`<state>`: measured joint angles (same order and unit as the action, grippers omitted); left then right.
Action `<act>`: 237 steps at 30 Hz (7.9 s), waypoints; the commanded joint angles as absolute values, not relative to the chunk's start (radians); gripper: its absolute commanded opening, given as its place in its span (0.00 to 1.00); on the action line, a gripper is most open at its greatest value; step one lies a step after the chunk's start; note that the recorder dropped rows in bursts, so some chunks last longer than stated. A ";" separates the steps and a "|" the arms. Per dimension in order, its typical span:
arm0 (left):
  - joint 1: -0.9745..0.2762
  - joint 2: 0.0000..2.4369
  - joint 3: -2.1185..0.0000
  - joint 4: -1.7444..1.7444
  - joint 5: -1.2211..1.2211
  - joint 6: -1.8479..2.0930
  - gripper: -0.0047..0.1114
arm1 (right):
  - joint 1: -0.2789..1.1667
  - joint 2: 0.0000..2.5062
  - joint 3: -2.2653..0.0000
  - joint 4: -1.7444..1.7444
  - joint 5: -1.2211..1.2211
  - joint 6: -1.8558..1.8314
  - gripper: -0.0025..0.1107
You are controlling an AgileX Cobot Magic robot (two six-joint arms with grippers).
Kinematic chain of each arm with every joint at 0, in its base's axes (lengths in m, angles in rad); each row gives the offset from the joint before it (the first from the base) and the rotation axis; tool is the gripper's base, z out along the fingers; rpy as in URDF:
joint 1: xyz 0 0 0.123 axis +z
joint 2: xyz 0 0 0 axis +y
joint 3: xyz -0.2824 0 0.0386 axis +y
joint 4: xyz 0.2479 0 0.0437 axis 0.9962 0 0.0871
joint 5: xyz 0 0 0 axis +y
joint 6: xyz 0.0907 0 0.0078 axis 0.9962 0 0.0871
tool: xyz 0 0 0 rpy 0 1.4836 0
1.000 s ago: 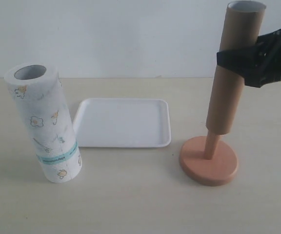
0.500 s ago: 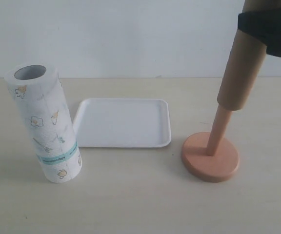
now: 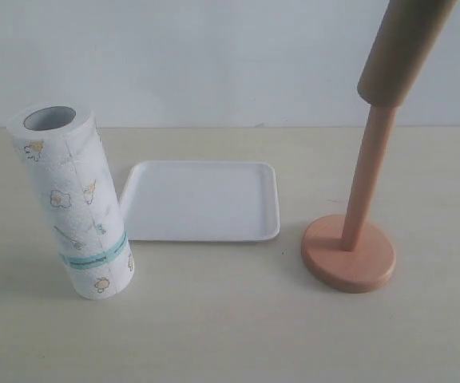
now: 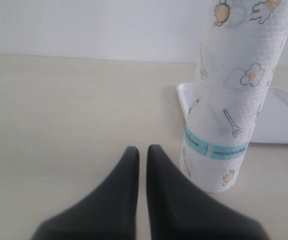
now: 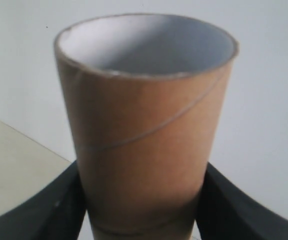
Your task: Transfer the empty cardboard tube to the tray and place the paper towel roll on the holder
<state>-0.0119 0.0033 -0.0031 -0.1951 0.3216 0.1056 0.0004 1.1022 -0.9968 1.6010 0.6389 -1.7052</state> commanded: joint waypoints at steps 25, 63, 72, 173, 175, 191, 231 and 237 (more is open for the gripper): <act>-0.010 0.000 0.000 -0.199 0.314 0.098 0.08 | 0.149 1.110 -1.350 1.216 0.713 -1.422 0.02; -0.010 0.000 0.000 -0.199 0.314 0.098 0.08 | 0.720 1.976 -1.721 -0.119 0.819 -0.756 0.02; -0.010 0.000 0.000 -0.199 0.314 0.098 0.08 | 0.813 2.109 -1.759 -0.419 0.856 -0.780 0.02; -0.010 0.000 0.000 -0.199 0.314 0.098 0.08 | 0.708 1.831 -1.807 -0.080 0.591 -0.451 0.02; -0.010 0.000 0.000 -0.199 0.314 0.098 0.08 | 0.708 1.764 -1.807 -0.080 0.612 -0.451 0.02; -0.010 0.000 0.000 -0.199 0.314 0.098 0.08 | 0.708 0.930 -1.123 -0.613 0.550 0.134 0.02; -0.010 0.000 0.000 -0.199 0.314 0.098 0.08 | 0.000 0.252 -0.360 -0.519 0.114 0.573 0.02; -0.010 0.000 0.000 -0.199 0.314 0.098 0.08 | 0.000 0.252 -0.360 -0.203 0.180 0.211 0.02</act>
